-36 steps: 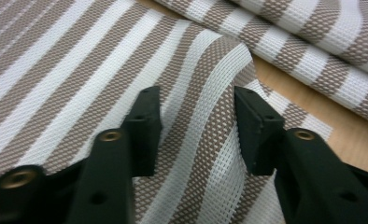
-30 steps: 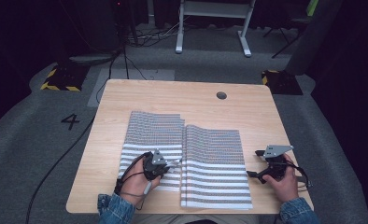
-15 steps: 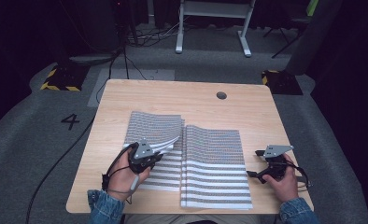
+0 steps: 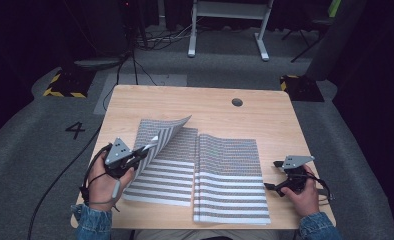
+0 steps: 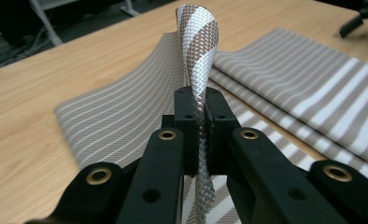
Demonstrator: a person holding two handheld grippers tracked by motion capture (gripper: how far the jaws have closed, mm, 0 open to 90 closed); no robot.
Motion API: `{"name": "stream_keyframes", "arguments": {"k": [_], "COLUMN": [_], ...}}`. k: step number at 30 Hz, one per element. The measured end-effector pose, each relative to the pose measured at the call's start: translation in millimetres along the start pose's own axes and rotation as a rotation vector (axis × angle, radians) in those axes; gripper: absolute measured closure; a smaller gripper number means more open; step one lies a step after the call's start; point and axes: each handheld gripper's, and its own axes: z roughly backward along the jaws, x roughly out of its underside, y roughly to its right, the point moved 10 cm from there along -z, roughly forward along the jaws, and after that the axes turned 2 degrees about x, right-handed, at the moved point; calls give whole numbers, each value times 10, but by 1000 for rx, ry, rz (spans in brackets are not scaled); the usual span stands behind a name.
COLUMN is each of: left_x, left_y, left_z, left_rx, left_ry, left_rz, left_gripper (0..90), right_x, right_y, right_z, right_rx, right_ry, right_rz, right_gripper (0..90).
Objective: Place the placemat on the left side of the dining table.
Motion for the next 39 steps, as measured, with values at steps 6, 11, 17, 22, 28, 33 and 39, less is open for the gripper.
{"name": "stream_keyframes", "arguments": {"k": [6,11,17,22,28,33,39], "left_x": [52,161,282,418,529,618,493], "left_y": [-254,-479,-695,-817,-962,-1077,-1057], "left_z": [124,189,311,381,537,643,661], "left_rx": [-95,-194,-315,-371,-478,-555,-604], "left_ry": [18,-1,-50,-107,-158,-183,-133], "left_rz": [33,49,76,124,196,251,239], "left_gripper": [856,855,850,845,823,650,386], "right_x": [0,0,0,0,0,0,0], "right_y": [0,0,0,0,0,0,0], "right_z": [0,0,0,0,0,0,0], "right_rx": [0,0,0,0,0,0,0], "right_ry": [0,0,0,0,-1,0,0], "right_rz": [0,-1,0,0,-1,0,0], "right_gripper": [5,5,5,5,5,5,5]}}
